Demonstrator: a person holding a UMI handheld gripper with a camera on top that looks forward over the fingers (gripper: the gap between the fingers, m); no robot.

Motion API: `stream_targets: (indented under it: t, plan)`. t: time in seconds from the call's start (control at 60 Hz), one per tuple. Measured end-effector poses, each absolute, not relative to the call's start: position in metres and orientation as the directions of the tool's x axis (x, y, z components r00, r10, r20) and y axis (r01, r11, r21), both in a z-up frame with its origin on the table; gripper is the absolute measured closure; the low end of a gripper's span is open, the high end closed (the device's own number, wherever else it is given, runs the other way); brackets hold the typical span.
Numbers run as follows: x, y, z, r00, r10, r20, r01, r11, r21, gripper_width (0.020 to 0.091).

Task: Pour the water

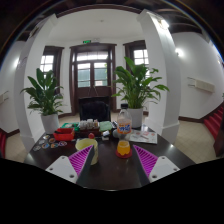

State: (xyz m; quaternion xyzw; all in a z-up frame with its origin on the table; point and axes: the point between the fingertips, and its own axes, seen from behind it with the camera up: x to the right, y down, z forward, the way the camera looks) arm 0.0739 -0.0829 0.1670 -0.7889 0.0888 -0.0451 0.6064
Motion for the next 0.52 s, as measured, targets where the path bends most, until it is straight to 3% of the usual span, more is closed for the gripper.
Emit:
stream_targets:
  t: [0.517]
  plan:
    - [0.054,-0.14,0.228,0.983,-0.184,0.029,-0.005,-0.182,-0.983,0.0342]
